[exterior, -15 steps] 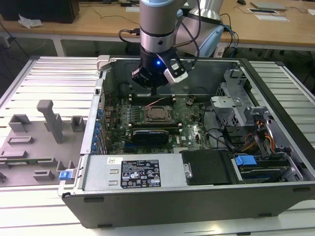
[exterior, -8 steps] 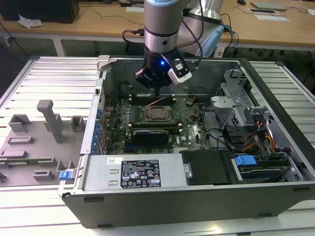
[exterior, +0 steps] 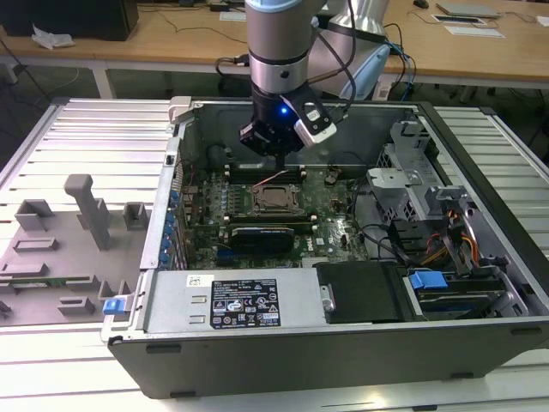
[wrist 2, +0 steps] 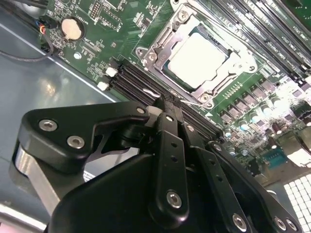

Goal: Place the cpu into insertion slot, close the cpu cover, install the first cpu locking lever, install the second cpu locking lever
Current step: 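Install the first cpu locking lever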

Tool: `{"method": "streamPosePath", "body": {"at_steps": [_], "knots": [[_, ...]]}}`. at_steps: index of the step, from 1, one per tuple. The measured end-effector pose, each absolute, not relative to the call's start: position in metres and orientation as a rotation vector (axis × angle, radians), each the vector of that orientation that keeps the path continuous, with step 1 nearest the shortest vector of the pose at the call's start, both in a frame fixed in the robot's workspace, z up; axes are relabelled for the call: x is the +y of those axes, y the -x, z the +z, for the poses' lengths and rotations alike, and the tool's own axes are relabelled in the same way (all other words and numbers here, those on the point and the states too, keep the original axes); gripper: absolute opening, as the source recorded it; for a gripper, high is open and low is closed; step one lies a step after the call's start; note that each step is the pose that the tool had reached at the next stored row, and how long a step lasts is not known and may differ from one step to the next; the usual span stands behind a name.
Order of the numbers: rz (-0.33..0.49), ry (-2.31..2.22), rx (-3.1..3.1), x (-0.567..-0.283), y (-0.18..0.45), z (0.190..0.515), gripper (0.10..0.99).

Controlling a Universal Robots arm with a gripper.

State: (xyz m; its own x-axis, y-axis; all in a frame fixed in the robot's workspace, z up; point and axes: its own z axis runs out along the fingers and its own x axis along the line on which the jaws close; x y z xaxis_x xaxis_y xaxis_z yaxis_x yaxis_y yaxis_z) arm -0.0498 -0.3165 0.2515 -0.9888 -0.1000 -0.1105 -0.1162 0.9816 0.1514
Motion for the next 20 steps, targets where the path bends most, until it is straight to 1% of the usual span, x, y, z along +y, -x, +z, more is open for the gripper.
{"method": "streamPosePath", "body": {"at_steps": [20], "knots": [[0.231,0.122,2.984,-0.314,0.054,0.238,0.106]]}}
